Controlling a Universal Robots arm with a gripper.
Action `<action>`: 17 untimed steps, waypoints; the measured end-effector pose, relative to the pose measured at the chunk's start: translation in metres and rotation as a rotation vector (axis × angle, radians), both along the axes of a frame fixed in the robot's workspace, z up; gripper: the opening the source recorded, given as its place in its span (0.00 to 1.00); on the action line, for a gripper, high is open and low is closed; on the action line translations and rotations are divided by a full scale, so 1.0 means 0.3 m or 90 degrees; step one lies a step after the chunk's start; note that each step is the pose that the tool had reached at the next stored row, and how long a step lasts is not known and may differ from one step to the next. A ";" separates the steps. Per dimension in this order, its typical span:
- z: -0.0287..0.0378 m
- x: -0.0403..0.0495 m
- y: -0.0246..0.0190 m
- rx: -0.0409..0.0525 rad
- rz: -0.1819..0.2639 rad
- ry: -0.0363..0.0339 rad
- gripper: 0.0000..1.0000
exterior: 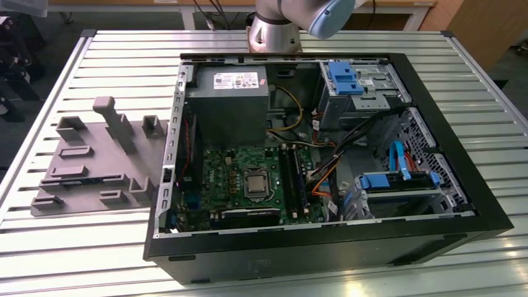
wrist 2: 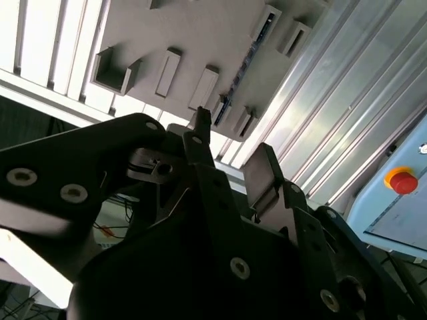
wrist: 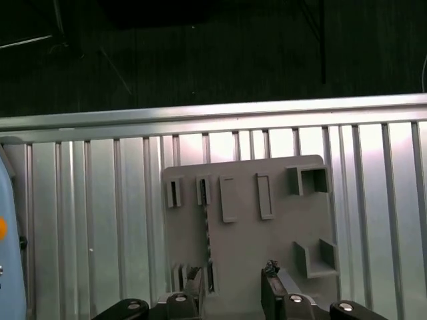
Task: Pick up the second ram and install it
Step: 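Pick up the second ram and move it above second insertion slot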
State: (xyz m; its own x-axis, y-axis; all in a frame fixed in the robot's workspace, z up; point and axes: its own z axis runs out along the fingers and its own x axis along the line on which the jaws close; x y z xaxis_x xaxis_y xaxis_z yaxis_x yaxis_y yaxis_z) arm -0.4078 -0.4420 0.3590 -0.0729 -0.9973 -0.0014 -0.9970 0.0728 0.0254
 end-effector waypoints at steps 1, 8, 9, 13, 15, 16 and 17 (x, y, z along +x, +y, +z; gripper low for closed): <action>-0.006 0.000 -0.003 0.0001 0.000 0.0000 0.47; -0.028 0.000 -0.011 0.0005 0.000 -0.0004 0.47; -0.028 0.000 -0.011 0.0005 0.000 -0.0004 0.47; -0.033 0.000 -0.011 0.0006 0.000 -0.0006 0.47; -0.037 0.000 -0.012 0.0005 0.000 -0.0005 0.47; -0.039 0.000 -0.012 0.0006 0.000 -0.0005 0.47; -0.041 0.000 -0.012 0.0006 0.000 -0.0005 0.47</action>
